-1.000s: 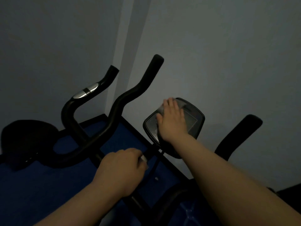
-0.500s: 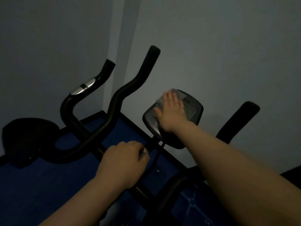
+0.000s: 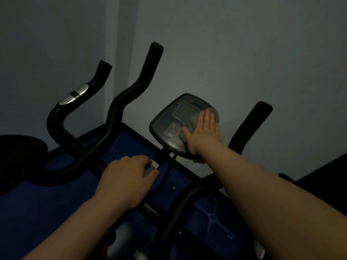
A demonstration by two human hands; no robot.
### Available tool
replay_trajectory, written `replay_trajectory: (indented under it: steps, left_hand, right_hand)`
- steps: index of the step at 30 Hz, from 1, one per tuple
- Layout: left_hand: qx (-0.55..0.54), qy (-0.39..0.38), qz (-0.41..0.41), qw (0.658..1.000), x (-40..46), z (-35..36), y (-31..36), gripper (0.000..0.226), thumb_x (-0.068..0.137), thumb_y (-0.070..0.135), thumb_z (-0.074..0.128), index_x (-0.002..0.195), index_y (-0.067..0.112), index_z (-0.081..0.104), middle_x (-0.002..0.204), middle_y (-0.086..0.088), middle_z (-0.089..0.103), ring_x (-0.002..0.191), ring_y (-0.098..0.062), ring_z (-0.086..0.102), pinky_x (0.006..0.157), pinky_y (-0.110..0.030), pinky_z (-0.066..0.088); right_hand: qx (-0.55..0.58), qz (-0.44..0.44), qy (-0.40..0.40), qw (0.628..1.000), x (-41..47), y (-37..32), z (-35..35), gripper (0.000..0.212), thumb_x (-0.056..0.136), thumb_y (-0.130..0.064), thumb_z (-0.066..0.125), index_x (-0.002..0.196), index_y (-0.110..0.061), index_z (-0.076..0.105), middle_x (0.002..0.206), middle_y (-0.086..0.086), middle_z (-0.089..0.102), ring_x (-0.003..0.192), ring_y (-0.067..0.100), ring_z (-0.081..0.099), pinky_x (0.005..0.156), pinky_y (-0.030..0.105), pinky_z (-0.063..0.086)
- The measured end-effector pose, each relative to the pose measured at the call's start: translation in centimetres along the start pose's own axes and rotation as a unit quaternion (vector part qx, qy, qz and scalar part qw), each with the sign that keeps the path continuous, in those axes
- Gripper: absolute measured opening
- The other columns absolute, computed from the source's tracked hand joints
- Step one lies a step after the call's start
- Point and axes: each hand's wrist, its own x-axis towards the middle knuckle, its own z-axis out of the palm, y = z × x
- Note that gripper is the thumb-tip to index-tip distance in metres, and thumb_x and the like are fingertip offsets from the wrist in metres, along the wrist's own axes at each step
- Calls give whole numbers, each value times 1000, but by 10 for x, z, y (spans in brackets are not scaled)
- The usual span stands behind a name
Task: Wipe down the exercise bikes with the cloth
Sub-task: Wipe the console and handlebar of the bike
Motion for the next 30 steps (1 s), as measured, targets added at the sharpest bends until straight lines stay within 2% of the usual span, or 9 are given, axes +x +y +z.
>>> replay_trajectory:
  steps: [3,5,10,12,15,19,23,26,30]
  left_hand:
    - [0,-1,-2,1000,0,1,1,43,92,58,37,123,34,53,118,9,62,105,-14,54,76,-27,32]
    - [5,1,1,1000,0,1,1,44,91,58,37,125,34,53,119,8,62,107,-14,54,78,-28,33]
    - [5,-21,-3,1000,0,-1,1,42,90,59,39,120,35,56,114,6,65,103,-16,57,81,-33,42]
    - [10,-28,-10,1000,0,-3,1,44,88,62,38,117,35,57,112,4,65,102,-18,58,79,-33,42]
    - [13,-36,-12,999,0,-5,1,44,89,62,37,118,33,56,113,3,65,103,-19,57,79,-32,38]
    - [13,-22,-10,1000,-4,-5,4,42,92,57,38,120,31,57,125,8,61,108,-16,55,86,-31,37]
    - [-19,14,-23,999,-7,-5,4,36,93,48,40,118,31,58,115,8,63,103,-14,55,83,-26,34]
    - [-30,34,-35,998,-8,-6,6,30,94,42,41,109,28,62,103,6,65,93,-13,55,77,-26,36]
    - [-26,63,-46,997,-14,-7,10,28,94,36,41,104,23,64,97,5,65,87,-14,56,70,-28,35]
  right_hand:
    - [77,4,82,994,27,-16,-9,76,97,-52,14,145,-3,-19,155,15,-24,143,27,-21,117,40,-11]
    - [102,2,92,991,32,-35,-14,75,98,-51,15,146,-4,-18,155,14,-22,143,27,-20,117,41,-10]
    - [21,-126,-4,992,-23,-48,12,78,98,-52,19,142,-7,-28,151,11,-34,140,26,-28,117,43,-11]
    - [-52,-100,-46,993,-38,-26,18,84,96,-56,22,139,-7,-31,148,11,-37,140,27,-29,117,43,-12]
    - [-53,-26,-100,993,-37,0,5,86,95,-59,19,139,-5,-31,148,13,-37,140,28,-28,114,41,-13]
    - [3,19,-28,999,-4,-6,-4,83,94,-60,11,140,-2,-29,149,16,-35,140,29,-27,115,41,-13]
    - [56,33,50,997,32,-36,-16,84,95,-58,15,143,0,-23,153,18,-27,142,30,-23,117,42,-11]
    - [43,-12,81,996,40,-64,-14,80,97,-55,12,143,0,-21,154,18,-24,143,29,-20,117,40,-11]
    - [-1,-101,66,993,20,-68,-6,76,98,-51,13,144,-1,-21,155,15,-23,144,28,-18,118,40,-8]
